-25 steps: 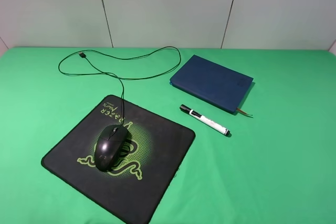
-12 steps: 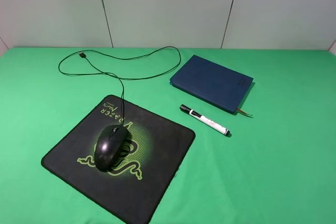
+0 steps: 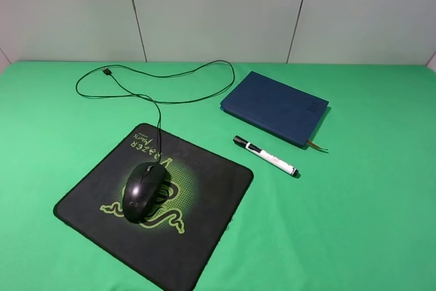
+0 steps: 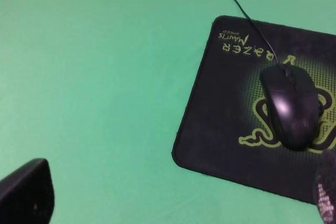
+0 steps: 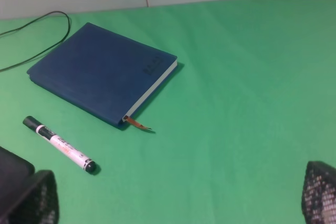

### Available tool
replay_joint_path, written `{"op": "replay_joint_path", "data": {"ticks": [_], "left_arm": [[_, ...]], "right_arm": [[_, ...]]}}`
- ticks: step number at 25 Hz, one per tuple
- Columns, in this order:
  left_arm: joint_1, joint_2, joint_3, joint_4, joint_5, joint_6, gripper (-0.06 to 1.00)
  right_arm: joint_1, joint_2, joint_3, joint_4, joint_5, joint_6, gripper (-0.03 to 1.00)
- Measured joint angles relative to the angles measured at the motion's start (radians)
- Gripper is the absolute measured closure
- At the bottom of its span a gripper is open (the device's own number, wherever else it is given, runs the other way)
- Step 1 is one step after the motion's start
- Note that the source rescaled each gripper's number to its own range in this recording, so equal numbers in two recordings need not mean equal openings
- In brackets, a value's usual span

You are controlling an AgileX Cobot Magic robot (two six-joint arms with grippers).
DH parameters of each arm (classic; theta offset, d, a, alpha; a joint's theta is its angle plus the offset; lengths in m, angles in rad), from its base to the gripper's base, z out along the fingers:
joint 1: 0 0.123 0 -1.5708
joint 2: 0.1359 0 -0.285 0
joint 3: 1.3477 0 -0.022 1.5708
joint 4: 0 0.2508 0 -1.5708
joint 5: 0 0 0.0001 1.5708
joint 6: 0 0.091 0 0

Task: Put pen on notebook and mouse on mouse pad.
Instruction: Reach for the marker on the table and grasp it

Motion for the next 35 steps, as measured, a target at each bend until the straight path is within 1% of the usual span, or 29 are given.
{"op": "replay_joint_path", "data": {"ticks": [35], "left_arm": [[0.0, 0.0, 0.0, 0.003, 0.0, 0.0, -0.06]], "right_arm": [[0.0, 0.0, 0.0, 0.002, 0.0, 0.0, -0.03]]}}
